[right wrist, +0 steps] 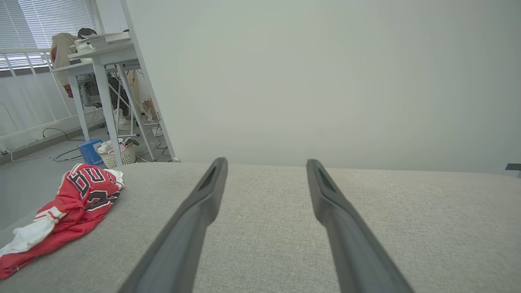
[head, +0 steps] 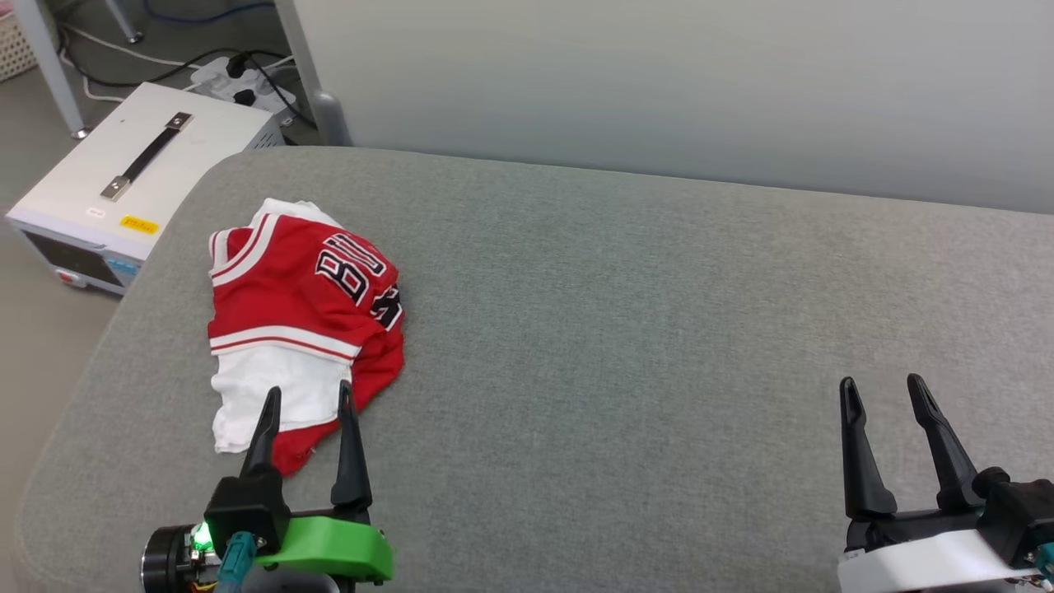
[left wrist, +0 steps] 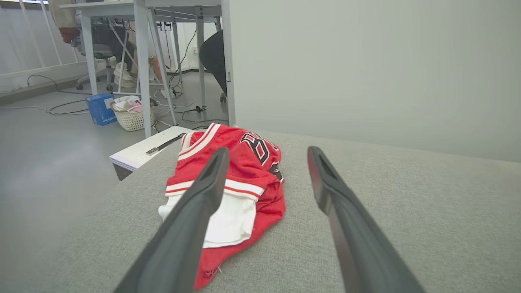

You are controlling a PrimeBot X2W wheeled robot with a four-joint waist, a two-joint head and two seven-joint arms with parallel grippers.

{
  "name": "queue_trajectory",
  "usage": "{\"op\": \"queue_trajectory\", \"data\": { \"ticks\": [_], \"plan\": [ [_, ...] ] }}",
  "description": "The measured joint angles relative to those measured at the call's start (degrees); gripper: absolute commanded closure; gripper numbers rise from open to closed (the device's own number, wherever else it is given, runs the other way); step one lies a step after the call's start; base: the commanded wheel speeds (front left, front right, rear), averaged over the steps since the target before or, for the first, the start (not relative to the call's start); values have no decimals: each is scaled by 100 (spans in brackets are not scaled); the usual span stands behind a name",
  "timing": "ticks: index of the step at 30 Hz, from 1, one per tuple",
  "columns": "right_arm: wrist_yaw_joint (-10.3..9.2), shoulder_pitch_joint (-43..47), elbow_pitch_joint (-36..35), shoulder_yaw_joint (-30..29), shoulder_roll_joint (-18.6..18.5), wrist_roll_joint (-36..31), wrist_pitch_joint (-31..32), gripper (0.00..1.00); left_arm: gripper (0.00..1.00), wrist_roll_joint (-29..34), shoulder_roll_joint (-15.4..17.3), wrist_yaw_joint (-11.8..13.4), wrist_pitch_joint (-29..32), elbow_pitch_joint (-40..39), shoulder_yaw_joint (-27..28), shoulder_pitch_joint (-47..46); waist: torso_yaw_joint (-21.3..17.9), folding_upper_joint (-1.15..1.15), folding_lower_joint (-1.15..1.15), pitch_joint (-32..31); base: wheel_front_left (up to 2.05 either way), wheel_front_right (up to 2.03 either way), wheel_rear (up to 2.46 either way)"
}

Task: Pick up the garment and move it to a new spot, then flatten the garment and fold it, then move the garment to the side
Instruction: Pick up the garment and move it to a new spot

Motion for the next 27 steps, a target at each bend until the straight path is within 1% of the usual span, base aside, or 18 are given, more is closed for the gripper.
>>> {"op": "queue_trajectory", "data": {
  "ticks": [17, 23, 27],
  "plan": [
    [0, -120, -59, 105, 1, -212, 0, 0, 0, -240, -1, 26, 0, -7, 147, -68, 1244, 0, 0, 257, 0, 0, 0],
    [0, -139, -68, 107, 1, -232, 0, 0, 0, -296, -1, 26, 0, -9, 207, -72, 1525, 0, 0, 340, 0, 0, 0],
    [0, -147, -68, 119, 0, -247, 0, 0, 0, -366, -1, 26, 0, -4, 246, -83, 1578, 0, 0, 413, 0, 0, 0]
  ]
}}
